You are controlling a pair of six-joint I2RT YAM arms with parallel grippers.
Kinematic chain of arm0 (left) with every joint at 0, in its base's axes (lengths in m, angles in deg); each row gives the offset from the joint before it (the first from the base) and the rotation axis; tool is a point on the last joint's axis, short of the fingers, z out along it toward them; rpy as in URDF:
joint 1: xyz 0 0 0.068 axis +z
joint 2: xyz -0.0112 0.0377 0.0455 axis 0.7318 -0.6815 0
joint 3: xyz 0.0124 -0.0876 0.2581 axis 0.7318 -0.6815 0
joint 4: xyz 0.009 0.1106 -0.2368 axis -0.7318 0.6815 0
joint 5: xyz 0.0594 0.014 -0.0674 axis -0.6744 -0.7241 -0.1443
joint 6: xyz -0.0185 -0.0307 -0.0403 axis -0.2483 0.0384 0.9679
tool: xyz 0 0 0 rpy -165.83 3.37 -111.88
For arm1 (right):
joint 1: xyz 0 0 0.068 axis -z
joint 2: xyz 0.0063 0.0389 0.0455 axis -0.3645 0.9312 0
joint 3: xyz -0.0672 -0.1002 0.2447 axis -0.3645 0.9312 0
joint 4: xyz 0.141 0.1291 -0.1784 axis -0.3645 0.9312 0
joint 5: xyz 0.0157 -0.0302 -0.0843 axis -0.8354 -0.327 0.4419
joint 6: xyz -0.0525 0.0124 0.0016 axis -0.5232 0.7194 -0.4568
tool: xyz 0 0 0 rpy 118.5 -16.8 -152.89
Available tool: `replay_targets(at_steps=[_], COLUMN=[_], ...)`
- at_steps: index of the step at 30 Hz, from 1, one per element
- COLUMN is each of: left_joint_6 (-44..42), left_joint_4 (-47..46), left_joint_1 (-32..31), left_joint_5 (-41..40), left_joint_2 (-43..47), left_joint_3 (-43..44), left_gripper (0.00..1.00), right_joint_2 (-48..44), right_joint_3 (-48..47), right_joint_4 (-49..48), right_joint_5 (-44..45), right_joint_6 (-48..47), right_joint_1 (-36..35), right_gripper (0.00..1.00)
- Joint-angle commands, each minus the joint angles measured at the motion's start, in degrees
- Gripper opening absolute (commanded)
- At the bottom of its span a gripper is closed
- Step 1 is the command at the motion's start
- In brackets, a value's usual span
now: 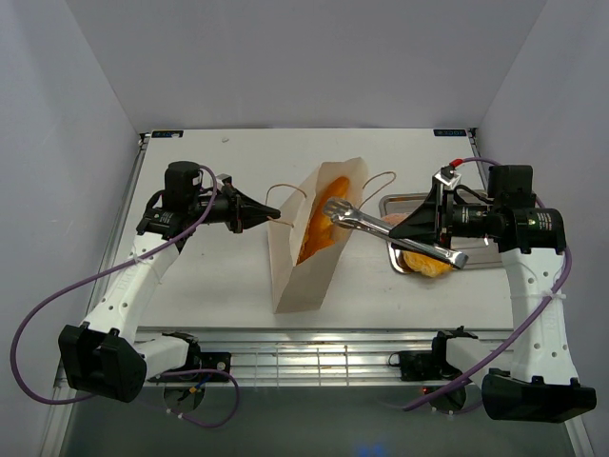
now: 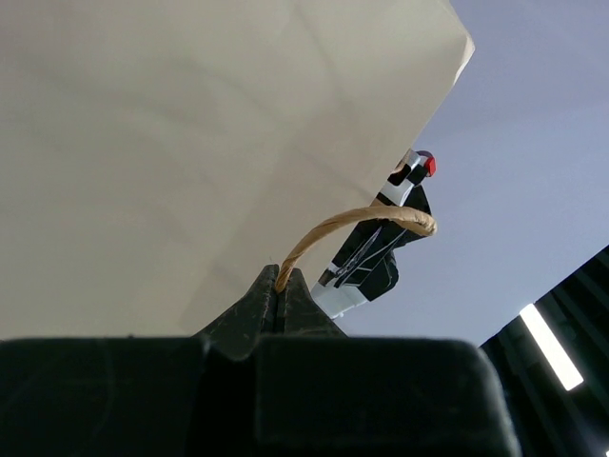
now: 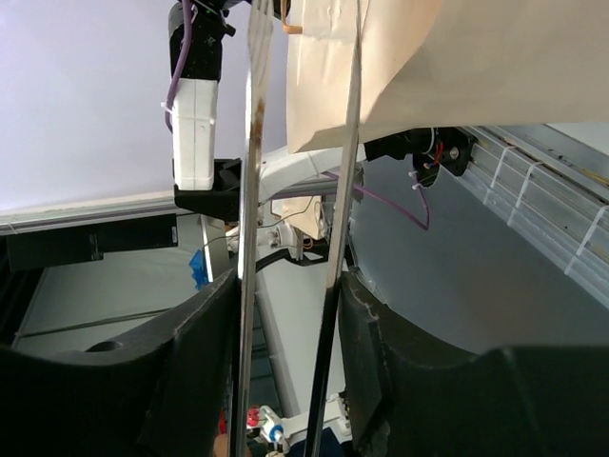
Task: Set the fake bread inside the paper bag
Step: Place the fake bread in the paper bag.
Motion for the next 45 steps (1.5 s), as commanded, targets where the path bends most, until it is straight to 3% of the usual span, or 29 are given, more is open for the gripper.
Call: replay_targets(at_steps=[1,5,8,9,11,17,20,23,26,29,31,34,45], left_joint_6=[-0.88,-0.88,-0.88,-0.88,-0.8,-0.71,-0.8,-0.88,-0.88,-1.41,-1.5,-1.59,-0.97], left_joint_4=[0.62,0.62,0.62,0.62,0.53,-0.17,-0.26,-0.61,-0.96,-1.14,-1.31,-1.84,-3.78], left_joint_1=[0.07,-0.01,0.07,0.07,-0.01,-0.01,-0.01,0.07,0.07,0.07,0.07,0.07,0.07], left_joint_5=[-0.03,-0.03,-0.29,-0.38,-0.47,-0.12,0.32,1.02,1.73,2.6,2.95,3.92,5.94], left_joint_2=[1.04,0.95,0.95,1.04,1.13,1.3,1.56,1.65,1.3,0.6,0.25,-0.19,-0.54], left_joint_3=[1.54,1.72,1.72,1.72,1.72,1.54,1.45,1.1,1.19,1.54,1.54,1.1,-0.48], left_gripper=[0.0,0.0,0.0,0.0,0.0,0.0,0.0,0.0,0.0,0.0,0.0,0.0,0.0], right_joint_2=[-0.31,-1.28,-3.21,-3.73,-3.3,7.76,11.9,12.61,11.12,10.15,10.41,9.89,-1.18], right_joint_3=[-2.27,-1.92,1.15,2.46,4.32,-7.27,-10.97,-8.61,-2.72,-0.34,0.1,3.77,9.51], right_joint_4=[-0.29,-7.91,-28.52,-43.21,-56.13,-57.95,-57.51,-57.33,-54.53,-41.03,-25.57,-11.34,7.52], right_joint_5=[-2.66,-3.89,-3.98,-3.63,-1.26,4.63,5.42,6.39,7.1,9.02,12.26,15.96,32.92], right_joint_6=[-0.3,6.71,24.17,35.62,44.57,42.25,41.1,40.22,37.68,26.81,14.25,3.87,-4.87], right_joint_1=[-0.16,-0.16,-0.16,-0.16,-0.16,0.71,5.18,12.82,21.0,29.77,32.43,33.5,34.9], right_gripper=[0.5,0.44,0.44,0.44,0.44,0.43,0.41,0.38,0.36,0.36,0.37,0.39,0.4])
